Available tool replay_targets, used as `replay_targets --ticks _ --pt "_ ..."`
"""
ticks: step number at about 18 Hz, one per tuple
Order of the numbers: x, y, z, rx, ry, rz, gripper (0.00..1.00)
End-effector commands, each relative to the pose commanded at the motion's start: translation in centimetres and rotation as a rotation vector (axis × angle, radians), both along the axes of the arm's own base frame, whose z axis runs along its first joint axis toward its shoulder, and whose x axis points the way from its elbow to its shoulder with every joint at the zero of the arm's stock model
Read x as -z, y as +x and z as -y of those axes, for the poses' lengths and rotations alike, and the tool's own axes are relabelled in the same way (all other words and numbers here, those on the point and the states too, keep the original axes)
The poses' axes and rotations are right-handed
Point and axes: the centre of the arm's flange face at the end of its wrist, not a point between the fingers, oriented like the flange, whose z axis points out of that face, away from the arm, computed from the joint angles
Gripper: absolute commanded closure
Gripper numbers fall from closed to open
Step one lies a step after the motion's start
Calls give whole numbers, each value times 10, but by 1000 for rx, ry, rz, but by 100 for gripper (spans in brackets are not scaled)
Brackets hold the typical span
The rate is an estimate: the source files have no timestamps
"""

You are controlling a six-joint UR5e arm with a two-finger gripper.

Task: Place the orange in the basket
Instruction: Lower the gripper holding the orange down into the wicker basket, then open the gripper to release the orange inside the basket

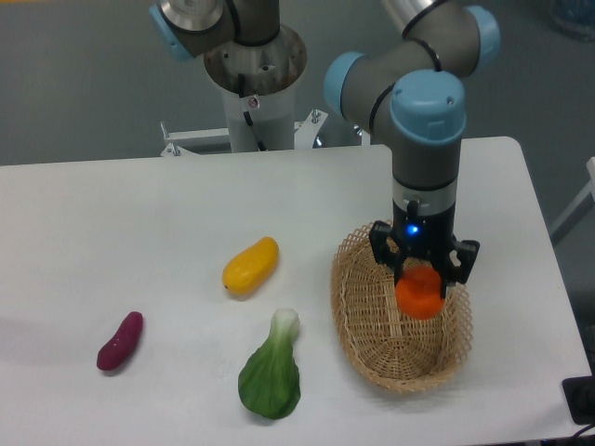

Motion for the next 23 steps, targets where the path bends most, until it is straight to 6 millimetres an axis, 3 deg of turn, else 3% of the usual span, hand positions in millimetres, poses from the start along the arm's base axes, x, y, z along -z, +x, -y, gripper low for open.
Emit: replay_targets --ticks 5,8,23 --pt "57 -16 -6 -8 -33 67 49" --pt "89 -5 -5 -6 -65 120 49" --pt "118 13 0 -1 -106 168 43"
